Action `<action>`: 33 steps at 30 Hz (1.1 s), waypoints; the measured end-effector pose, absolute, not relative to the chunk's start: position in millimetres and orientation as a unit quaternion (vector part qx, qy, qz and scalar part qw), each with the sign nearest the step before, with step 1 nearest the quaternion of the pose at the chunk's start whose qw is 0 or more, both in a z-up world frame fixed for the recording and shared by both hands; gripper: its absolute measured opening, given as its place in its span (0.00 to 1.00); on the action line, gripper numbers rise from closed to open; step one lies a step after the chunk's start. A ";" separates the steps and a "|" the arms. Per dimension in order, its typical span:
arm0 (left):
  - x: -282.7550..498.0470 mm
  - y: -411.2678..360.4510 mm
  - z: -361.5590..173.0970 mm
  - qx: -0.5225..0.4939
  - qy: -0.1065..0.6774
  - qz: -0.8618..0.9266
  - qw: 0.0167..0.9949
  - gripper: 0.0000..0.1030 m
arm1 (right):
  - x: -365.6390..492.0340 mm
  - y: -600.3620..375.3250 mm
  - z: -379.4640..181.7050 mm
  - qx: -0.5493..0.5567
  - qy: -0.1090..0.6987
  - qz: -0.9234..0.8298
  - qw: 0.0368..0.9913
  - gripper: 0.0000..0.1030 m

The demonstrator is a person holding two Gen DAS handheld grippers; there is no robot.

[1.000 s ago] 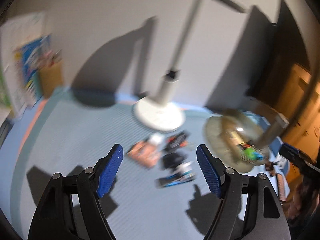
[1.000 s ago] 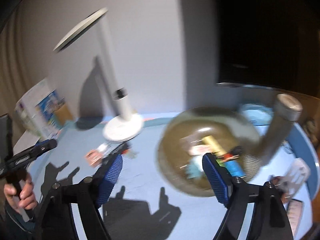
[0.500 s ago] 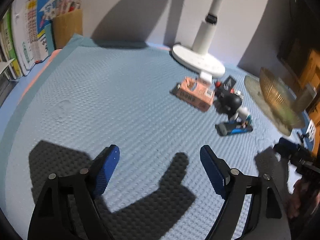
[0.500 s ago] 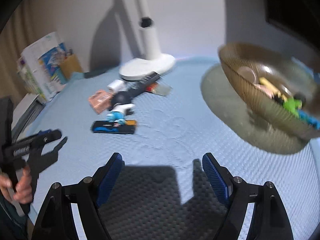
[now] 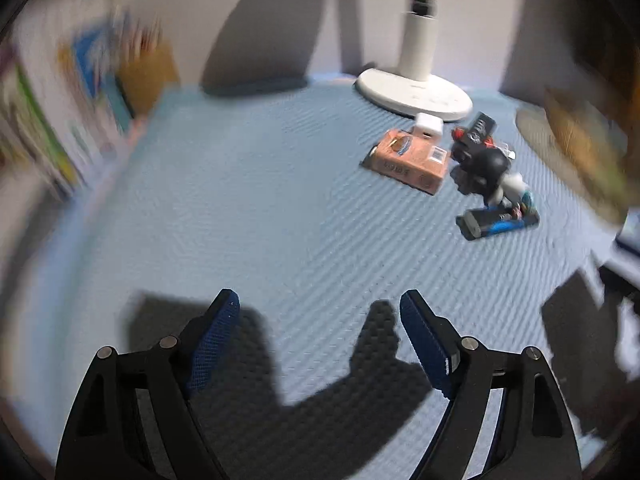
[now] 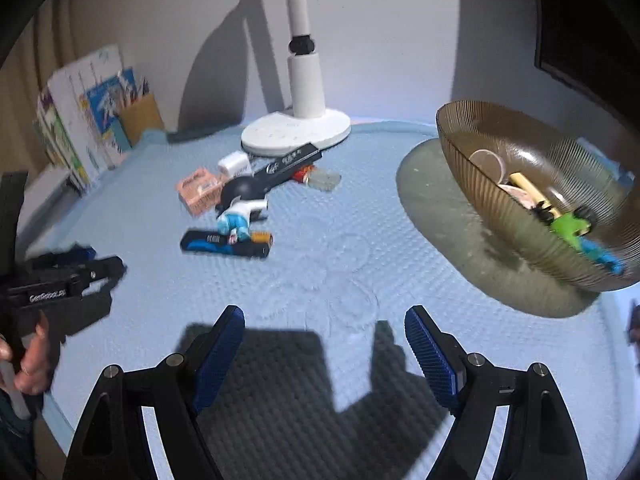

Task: Organize rigid objects
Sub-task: 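Grasp the pink capybara card box with the left tool while the right tool grasps the black-haired figurine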

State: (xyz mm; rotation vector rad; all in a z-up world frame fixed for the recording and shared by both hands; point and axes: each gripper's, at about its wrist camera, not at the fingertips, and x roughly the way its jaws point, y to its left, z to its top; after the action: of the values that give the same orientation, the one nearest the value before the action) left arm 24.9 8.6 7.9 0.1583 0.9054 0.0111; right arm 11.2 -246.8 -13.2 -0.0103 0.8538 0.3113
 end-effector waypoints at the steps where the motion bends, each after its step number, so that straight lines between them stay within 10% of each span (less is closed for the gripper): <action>1: 23.2 1.5 15.8 0.090 0.423 -0.004 0.902 0.79 | 8.7 -245.7 -3.3 -0.005 0.409 0.163 0.898 0.79; 10: 107.4 -28.2 23.1 0.058 0.440 -0.079 0.893 0.86 | 36.1 -211.0 50.6 -0.009 0.348 0.190 0.918 0.95; 33: 133.4 32.0 -0.4 0.000 0.472 -0.090 0.877 0.86 | 127.7 -184.1 -27.5 0.023 0.450 0.189 0.872 0.73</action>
State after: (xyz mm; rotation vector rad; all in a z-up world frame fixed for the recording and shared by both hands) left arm 133.3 32.0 -0.4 -0.0001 0.9843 -0.1880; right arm 127.7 -184.1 -27.5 0.0473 0.9412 0.3941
